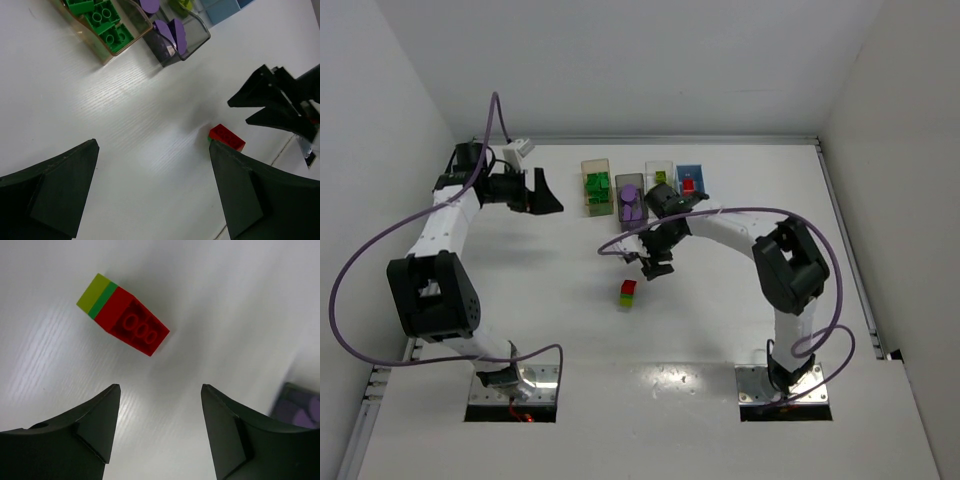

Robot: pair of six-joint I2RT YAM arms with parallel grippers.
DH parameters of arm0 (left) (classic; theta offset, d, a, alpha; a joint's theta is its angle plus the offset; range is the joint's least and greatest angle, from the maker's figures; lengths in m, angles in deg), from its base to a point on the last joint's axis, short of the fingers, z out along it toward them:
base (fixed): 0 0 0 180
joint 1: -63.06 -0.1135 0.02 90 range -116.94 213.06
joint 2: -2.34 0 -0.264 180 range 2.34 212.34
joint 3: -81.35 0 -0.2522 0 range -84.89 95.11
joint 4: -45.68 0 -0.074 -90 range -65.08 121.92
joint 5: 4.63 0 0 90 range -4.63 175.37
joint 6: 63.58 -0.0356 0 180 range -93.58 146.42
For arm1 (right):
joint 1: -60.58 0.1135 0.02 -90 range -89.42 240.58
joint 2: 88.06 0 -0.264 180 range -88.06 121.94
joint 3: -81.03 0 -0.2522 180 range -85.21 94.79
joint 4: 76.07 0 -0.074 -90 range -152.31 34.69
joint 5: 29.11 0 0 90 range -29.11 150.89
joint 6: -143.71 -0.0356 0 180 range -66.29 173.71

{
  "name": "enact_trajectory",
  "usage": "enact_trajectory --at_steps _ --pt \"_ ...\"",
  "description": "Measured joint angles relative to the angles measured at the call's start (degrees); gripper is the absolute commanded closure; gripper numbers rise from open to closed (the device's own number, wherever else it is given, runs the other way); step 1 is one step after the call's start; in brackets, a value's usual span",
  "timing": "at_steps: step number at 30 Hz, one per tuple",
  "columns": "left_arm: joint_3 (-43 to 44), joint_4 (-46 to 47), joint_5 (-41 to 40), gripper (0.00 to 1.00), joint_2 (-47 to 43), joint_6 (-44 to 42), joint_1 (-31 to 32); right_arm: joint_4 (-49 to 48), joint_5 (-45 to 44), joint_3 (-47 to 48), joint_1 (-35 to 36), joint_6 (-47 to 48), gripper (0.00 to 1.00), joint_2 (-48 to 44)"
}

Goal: Sort the legos into containers by color

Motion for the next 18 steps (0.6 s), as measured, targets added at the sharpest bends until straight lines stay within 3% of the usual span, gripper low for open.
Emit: enact_trajectory --at_steps 9,18 --pt "-1.29 -0.04 -1.07 0.0 0.9 0.61 1.22 11.8 4.22 6.97 0.31 23.26 0.34 -2.14" --pt "-2.43 -0.02 -1.77 0.0 0.57 0.76 0.87 24.3 4.81 13.05 2.54 40.35 0.34 5.35"
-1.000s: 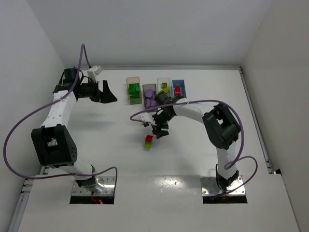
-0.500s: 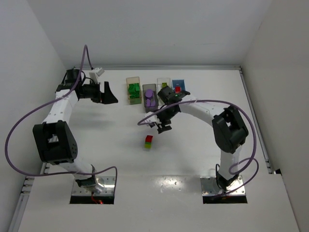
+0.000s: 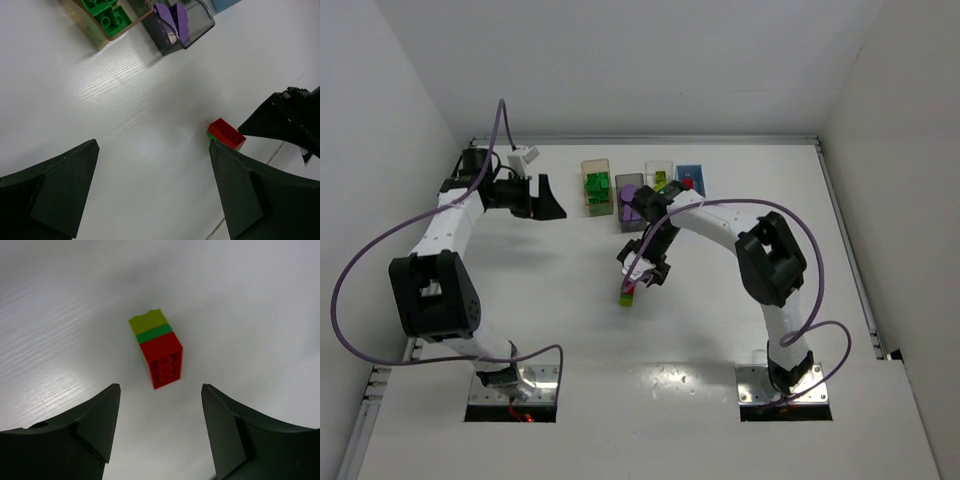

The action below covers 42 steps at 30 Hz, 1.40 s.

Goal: Sort the legos into containers by color

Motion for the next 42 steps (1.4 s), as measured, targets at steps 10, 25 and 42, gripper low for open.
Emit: enact_trajectory --at_steps 10,25,42 --pt "-1.92 0.02 -0.11 0.0 -1.4 0.0 -1.7 6.75 -1.14 7.26 0.46 4.66 0.34 6.88" --pt "-2.91 0.09 -0.11 0.0 -2.01 0.37 -3.91 10.62 -1.57 13.66 0.66 5.01 0.36 13.49" --pt "-6.43 0.31 -0.2 0.0 -3.34 0.2 -7.08 10.71 -1.51 15.02 2.38 5.01 0.47 15.76"
